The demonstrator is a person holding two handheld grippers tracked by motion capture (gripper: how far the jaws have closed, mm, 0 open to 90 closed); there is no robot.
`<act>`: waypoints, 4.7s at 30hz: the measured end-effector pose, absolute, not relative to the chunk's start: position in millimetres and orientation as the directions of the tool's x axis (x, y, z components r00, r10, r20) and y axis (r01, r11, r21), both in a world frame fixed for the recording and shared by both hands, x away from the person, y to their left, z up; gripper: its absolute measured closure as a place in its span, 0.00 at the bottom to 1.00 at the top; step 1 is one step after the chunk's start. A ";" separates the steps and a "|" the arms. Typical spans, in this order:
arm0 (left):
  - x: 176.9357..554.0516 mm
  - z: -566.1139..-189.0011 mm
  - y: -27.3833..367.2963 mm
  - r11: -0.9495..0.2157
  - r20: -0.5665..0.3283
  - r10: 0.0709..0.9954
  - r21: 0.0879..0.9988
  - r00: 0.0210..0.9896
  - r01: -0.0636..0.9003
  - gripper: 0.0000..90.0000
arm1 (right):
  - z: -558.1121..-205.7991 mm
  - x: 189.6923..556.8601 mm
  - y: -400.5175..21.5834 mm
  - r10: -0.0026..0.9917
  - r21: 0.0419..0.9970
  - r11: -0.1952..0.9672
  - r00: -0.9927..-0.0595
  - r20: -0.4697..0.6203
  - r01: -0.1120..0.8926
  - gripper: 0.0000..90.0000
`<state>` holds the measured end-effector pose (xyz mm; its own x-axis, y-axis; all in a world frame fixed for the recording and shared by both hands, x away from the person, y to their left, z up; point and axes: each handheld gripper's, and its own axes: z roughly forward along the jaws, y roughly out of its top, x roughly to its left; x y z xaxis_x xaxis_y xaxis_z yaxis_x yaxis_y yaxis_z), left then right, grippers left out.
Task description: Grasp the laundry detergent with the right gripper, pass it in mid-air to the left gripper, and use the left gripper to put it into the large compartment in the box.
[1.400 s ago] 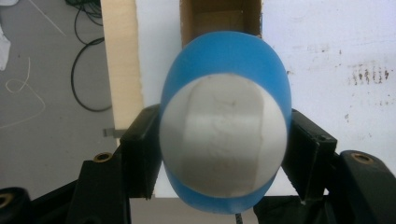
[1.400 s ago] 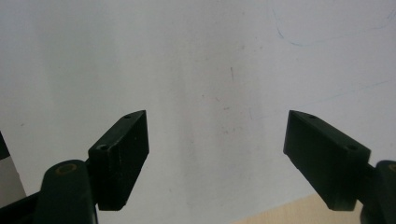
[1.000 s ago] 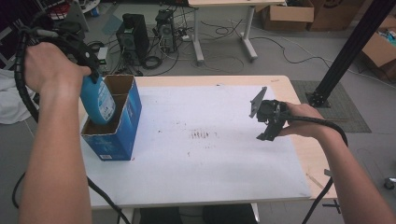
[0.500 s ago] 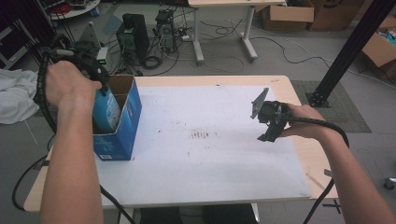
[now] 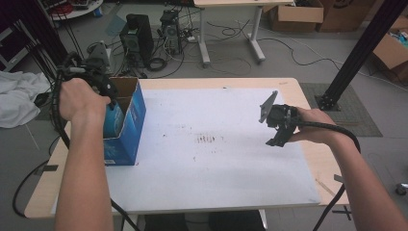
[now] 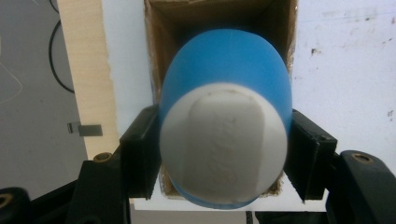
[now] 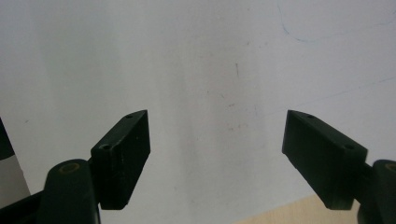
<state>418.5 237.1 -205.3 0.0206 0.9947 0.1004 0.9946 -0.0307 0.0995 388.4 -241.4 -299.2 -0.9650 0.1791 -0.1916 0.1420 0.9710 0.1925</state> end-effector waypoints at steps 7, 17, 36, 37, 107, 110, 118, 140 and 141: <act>420.8 -220.2 237.0 -0.031 0.114 0.993 0.088 0.021 0.996 0.43 | -298.9 388.2 -241.6 0.181 0.191 0.971 -0.965 -0.192 0.144 0.26; 423.7 -237.8 234.9 -0.032 0.119 0.993 0.070 0.024 0.997 0.43 | -299.1 388.0 -242.3 0.183 0.190 0.971 -0.965 -0.189 0.147 0.26; 425.2 -254.5 232.3 -0.046 0.127 0.991 0.045 0.040 0.998 0.43 | -302.3 388.1 -242.8 0.186 0.184 0.971 -0.965 -0.185 0.152 0.26; 425.4 -255.8 232.0 -0.046 0.128 0.991 0.045 0.040 0.998 0.43 | -302.3 388.1 -242.8 0.186 0.184 0.971 -0.965 -0.185 0.152 0.26; 424.6 -267.3 234.2 -0.044 0.156 0.987 0.061 0.034 0.997 0.33 | -304.7 386.9 -246.8 0.203 0.183 0.968 -0.964 -0.170 0.171 0.26; 423.3 -264.1 235.0 -0.047 0.153 0.988 0.070 0.036 0.996 0.31 | -304.1 386.6 -246.7 0.203 0.181 0.968 -0.964 -0.170 0.172 0.26; 419.4 -247.7 232.6 -0.097 0.163 0.983 0.088 0.082 0.991 0.25 | -299.6 385.3 -245.0 0.206 0.195 0.966 -0.964 -0.170 0.172 0.26; 393.6 -196.6 174.0 -0.422 0.053 0.901 0.331 0.430 0.844 0.17 | -293.8 391.8 -250.1 0.263 0.238 0.945 -0.955 -0.140 0.226 0.25; 393.2 -198.0 169.0 -0.439 0.049 0.892 0.337 0.450 0.833 0.17 | -293.8 391.8 -250.1 0.263 0.238 0.945 -0.955 -0.140 0.226 0.25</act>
<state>393.2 169.0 -198.0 0.4501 0.8916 0.0489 0.8328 -0.4389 0.3374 391.8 -250.1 -293.8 -0.9545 0.2632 -0.1400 0.2256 0.9448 0.2376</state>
